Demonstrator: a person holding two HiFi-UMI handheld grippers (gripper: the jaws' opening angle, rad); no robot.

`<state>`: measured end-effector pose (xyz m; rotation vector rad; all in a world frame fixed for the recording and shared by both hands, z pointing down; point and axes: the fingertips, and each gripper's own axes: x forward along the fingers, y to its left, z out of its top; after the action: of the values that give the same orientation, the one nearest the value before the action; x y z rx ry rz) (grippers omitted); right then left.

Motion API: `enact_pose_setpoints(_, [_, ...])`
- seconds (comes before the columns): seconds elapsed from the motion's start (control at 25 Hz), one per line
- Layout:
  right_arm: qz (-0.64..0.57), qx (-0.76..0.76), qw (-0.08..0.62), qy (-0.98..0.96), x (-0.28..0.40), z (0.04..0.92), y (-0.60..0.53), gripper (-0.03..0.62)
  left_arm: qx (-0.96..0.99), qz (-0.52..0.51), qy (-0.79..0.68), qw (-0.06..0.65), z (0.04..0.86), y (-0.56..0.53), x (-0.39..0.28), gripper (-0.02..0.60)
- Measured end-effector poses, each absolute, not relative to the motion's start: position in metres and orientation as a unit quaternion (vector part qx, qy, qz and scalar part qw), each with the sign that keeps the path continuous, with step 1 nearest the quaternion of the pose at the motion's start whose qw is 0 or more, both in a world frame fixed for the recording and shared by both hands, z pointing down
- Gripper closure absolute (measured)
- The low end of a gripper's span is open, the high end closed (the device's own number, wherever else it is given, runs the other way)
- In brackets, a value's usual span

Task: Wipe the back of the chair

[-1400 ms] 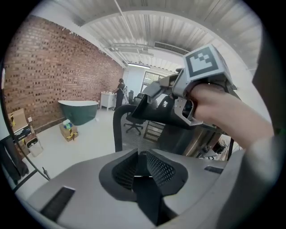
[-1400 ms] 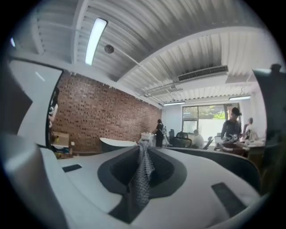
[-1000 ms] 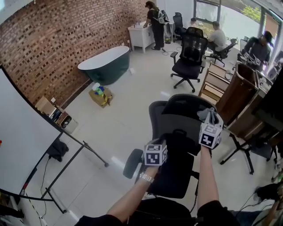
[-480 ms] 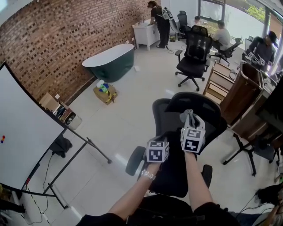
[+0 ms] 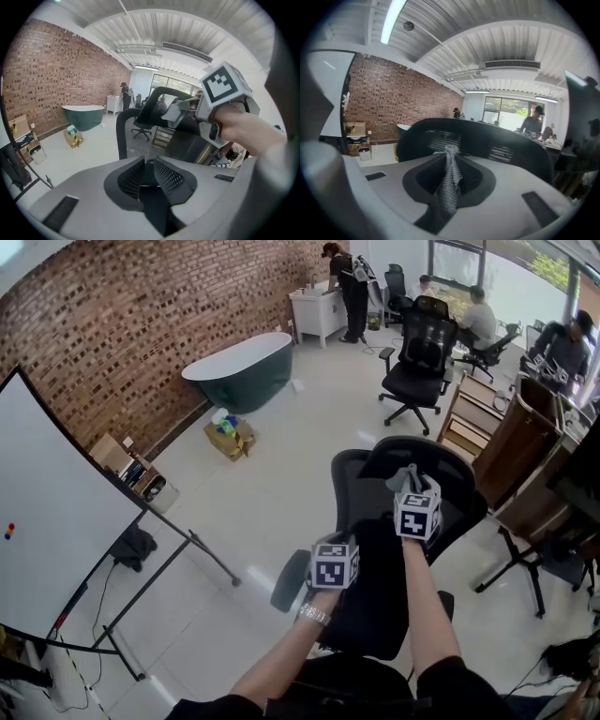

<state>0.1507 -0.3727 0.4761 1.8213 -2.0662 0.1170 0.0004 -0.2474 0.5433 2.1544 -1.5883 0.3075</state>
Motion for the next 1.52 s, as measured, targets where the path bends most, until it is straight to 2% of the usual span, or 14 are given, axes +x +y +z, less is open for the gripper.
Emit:
enact_pose_setpoints(0.2, [0.059, 0.728, 0.190, -0.656, 0.273, 0.484, -0.329, 0.534, 0.792, 0.105, -0.555, 0.229, 0.545, -0.253, 0.023, 0.515])
enact_pose_setpoints(0.36, [0.060, 0.762, 0.165, -0.623, 0.312, 0.481, -0.298, 0.534, 0.802, 0.102, -0.543, 0.225, 0.541, -0.258, 0.041, 0.514])
enact_pose_setpoints(0.48, [0.042, 0.747, 0.157, -0.645, 0.275, 0.481, -0.298, 0.534, 0.805, 0.100, -0.542, 0.221, 0.541, -0.256, 0.045, 0.514])
enact_pose_setpoints(0.76, [0.040, 0.593, 0.167, -0.787, 0.084, 0.502, -0.345, 0.533, 0.789, 0.117, -0.562, 0.219, 0.543, -0.242, 0.018, 0.515])
enact_pose_setpoints(0.88, [0.039, 0.564, 0.183, -0.804, 0.052, 0.503, -0.365, 0.533, 0.776, 0.118, -0.580, 0.219, 0.544, -0.239, -0.003, 0.515])
enact_pose_setpoints(0.96, [0.048, 0.581, 0.192, -0.789, 0.071, 0.510, -0.375, 0.533, 0.770, 0.115, -0.588, 0.220, 0.543, -0.238, -0.011, 0.514])
enact_pose_setpoints(1.16, [0.057, 0.659, 0.184, -0.727, 0.173, 0.501, -0.368, 0.533, 0.772, 0.113, -0.584, 0.223, 0.545, -0.243, -0.009, 0.515])
enact_pose_setpoints(1.32, [0.055, 0.707, 0.178, -0.682, 0.253, 0.495, -0.338, 0.533, 0.794, 0.117, -0.553, 0.224, 0.549, -0.249, 0.029, 0.515])
enact_pose_setpoints(1.52, [0.050, 0.747, 0.176, -0.639, 0.320, 0.487, -0.290, 0.534, 0.825, 0.123, -0.505, 0.222, 0.550, -0.247, 0.086, 0.514])
